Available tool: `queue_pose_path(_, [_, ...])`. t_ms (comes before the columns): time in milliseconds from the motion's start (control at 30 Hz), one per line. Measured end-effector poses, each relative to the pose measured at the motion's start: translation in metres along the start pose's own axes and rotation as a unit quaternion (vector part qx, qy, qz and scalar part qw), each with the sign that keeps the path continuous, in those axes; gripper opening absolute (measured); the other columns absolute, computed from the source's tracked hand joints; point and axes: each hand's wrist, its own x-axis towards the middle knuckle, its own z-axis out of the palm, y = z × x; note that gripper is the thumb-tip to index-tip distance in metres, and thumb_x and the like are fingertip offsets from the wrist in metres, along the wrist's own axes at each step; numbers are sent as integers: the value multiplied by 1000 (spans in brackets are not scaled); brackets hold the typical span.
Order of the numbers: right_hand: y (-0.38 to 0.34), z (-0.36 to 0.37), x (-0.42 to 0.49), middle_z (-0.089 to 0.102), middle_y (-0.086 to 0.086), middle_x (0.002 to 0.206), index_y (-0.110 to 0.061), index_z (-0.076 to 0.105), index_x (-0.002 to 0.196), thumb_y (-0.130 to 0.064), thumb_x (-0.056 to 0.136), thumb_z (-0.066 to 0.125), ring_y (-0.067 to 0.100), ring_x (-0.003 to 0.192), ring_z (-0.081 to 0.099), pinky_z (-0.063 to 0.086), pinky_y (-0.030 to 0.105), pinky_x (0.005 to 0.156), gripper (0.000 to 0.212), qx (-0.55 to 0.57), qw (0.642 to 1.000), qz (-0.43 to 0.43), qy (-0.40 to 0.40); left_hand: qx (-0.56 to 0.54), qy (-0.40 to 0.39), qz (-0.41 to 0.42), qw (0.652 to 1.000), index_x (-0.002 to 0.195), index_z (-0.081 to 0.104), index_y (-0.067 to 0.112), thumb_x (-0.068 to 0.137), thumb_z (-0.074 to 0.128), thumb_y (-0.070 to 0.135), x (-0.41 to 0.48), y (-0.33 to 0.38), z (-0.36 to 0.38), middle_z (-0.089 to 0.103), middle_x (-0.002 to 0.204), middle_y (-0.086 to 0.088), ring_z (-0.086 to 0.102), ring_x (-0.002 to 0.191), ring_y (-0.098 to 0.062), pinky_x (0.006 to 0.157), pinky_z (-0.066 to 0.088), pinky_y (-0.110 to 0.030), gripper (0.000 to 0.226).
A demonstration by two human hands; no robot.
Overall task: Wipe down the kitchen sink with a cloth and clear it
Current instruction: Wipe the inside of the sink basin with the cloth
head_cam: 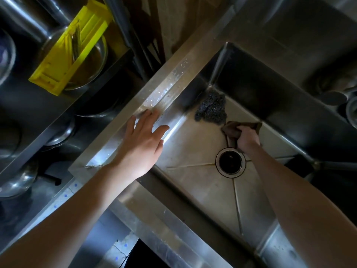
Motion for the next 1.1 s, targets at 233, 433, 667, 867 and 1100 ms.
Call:
queue_pose_path(233, [50,27,-69,55,17,133,-8,57,129,7,82,49,33,124,50,34,35,108,49,58,997,42,7,5,-6,16,1000,112,61,10,77,66,9,-2,-2,-2,38,141,-28,36,131,-44,104,27,-58,35])
queue_pose_path(433, [72,54,-130,53,19,135,-7,55,131,2,87,51,35,126,46,33,35,107,45,154,972,174,14,-6,5,28,1000,100,63,7,78,62,7,-8,-4,-6,41,139,-25,38,129,-41,105,29,-56,22])
queue_pose_path(667, [34,94,-179,41,8,148,-18,41,142,3,84,48,30,136,35,32,38,111,63,56,990,17,-128,-17,21,51,998,104,63,9,78,61,7,-25,-9,-7,43,139,-22,41,130,-35,100,30,-54,26])
queue_pose_path(867, [-12,117,-176,23,-1,156,-26,34,143,-8,97,37,33,135,30,28,35,110,50,-120,950,-207,-202,-35,0,15,999,112,61,10,77,63,3,-39,-17,-7,41,141,-22,36,132,-39,102,29,-58,35])
queue_pose_path(1100, [-43,94,-141,24,-6,156,-25,36,144,-3,98,31,29,133,34,28,30,109,51,-157,954,-207,-151,-27,-25,-11,999,121,53,16,81,61,11,-52,-30,-3,32,148,-18,24,139,-38,110,20,-54,41])
